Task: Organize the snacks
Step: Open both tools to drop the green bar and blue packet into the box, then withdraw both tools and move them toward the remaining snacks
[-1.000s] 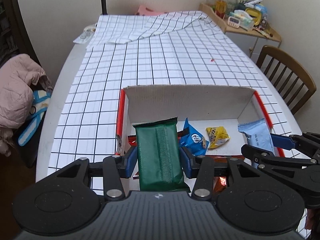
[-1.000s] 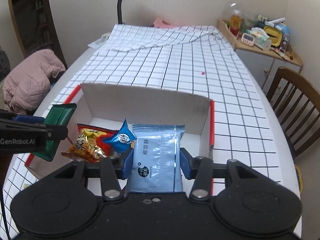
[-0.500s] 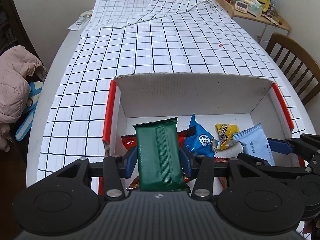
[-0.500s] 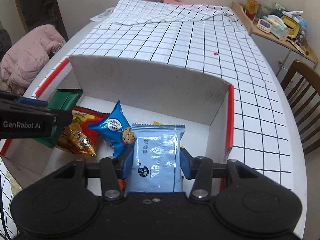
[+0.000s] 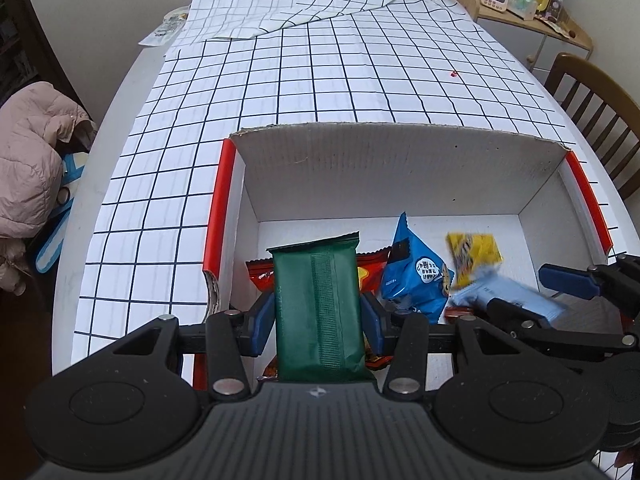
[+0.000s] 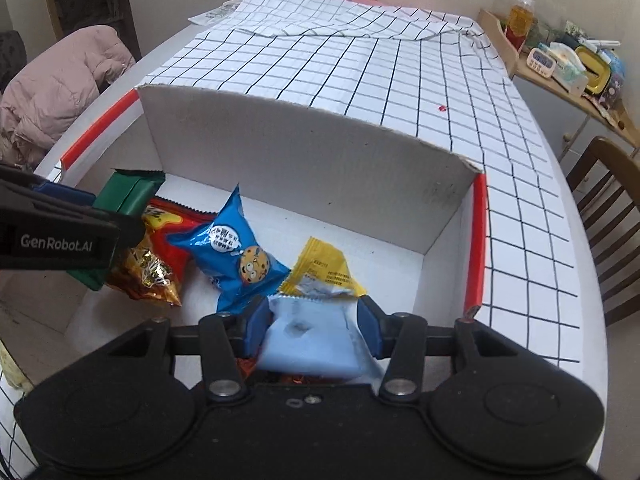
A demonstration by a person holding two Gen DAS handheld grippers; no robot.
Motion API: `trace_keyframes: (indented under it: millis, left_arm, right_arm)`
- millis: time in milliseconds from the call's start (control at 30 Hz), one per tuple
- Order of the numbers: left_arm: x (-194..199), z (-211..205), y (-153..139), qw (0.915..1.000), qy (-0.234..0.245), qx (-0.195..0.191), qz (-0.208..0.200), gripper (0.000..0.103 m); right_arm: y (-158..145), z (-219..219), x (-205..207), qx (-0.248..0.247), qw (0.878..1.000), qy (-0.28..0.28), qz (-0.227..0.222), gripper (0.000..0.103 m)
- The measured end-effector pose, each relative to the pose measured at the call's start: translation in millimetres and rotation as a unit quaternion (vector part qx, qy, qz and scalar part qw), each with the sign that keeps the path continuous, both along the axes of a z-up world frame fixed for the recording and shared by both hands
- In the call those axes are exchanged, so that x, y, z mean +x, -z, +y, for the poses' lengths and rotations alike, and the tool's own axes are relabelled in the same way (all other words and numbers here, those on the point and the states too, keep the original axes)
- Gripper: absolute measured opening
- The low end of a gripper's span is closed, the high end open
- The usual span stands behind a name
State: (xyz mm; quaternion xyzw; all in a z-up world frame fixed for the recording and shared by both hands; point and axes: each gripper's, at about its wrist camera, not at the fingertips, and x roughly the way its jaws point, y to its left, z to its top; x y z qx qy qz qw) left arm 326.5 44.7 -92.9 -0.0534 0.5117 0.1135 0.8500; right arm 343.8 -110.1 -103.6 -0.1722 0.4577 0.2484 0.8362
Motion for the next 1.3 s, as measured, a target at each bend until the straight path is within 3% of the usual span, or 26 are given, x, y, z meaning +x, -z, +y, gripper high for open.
trace_keyframes:
  millis: [267,333,633,1167,1300]
  left_arm:
    - [-10.3,1.4,-9.1,0.9999,-0.004,-0.008,-0.013,0.047]
    - [-14.9,2.2,-13.0,0.9998,-0.005,-0.011,-0.018,0.052]
    - [-43.0,-0.6,-32.6,0.9988,0.001,-0.016,-0.046,0.058]
    - [-106.7,-10.7,-72.1,0.9947,0.021,-0.019,-0.098,0.058]
    - [-125.6,-13.0,-81.2,0.9927,0.025,-0.023,-0.116,0.069]
  right_arm:
    - [-9.8,-8.7,-7.2,0.016,1.000,0.012,-0.003,0.056]
    - [-13.7,-11.4,-11.1,0.022,1.000,0.015,-0.005,0.057]
    - [-37.5,-24.7,-34.7,0.059,0.998,0.031,-0.016,0.068]
    - [-80.0,-36.8,-95.7,0.101,0.992,0.032,-0.066,0.086]
    - [-85.8,-40.5,-110.8,0.113,0.990,0.032,-0.072,0.087]
